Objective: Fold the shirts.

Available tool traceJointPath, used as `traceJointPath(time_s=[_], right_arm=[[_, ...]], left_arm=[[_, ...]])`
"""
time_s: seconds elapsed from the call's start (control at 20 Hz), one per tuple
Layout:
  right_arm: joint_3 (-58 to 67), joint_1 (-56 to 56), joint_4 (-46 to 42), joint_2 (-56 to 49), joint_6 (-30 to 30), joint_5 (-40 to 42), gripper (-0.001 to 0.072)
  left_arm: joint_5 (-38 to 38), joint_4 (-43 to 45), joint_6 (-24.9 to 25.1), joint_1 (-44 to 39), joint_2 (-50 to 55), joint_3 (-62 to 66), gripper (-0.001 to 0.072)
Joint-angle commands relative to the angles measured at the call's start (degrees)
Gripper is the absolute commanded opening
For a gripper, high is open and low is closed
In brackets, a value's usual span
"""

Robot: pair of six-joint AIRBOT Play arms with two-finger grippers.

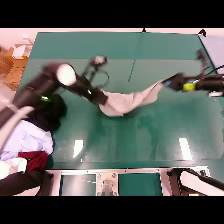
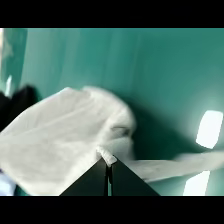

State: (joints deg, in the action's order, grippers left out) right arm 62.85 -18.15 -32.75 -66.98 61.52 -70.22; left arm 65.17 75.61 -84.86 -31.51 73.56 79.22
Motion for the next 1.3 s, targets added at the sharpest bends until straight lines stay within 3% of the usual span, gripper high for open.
traceJointPath(time_s=[0.0, 0.3, 0.55, 0.8, 1.0, 1.25], right_arm=[[6.97, -3.89, 0.44, 15.85, 1.33, -1.07, 0.0010], [16.85, -4.46, 0.17, 34.99, 1.22, 7.10, 0.0011], [20.02, -4.46, -2.19, 38.12, 1.22, 12.09, 0.0011], [19.12, -4.22, -2.23, 27.74, 1.25, 12.28, 0.0011], [13.05, -0.28, -2.64, 13.29, 0.79, 12.35, 0.0011], [3.17, 3.65, -3.28, -6.64, 0.83, 12.59, 0.0011]], left_arm=[[3.69, 14.16, -3.78, -0.04, -8.90, 12.87, 0.0021], [9.09, 8.50, -3.61, -0.04, -13.38, 31.01, 0.0022], [15.28, 5.84, -3.61, -0.04, -13.16, 32.04, 0.0022], [13.81, 12.72, -3.10, -0.02, -7.32, 27.19, 0.0021], [11.08, 12.41, -0.44, 0.11, 8.09, 24.94, 0.0021], [5.62, -8.92, 2.82, 9.14, 29.03, 24.94, 0.0023]])
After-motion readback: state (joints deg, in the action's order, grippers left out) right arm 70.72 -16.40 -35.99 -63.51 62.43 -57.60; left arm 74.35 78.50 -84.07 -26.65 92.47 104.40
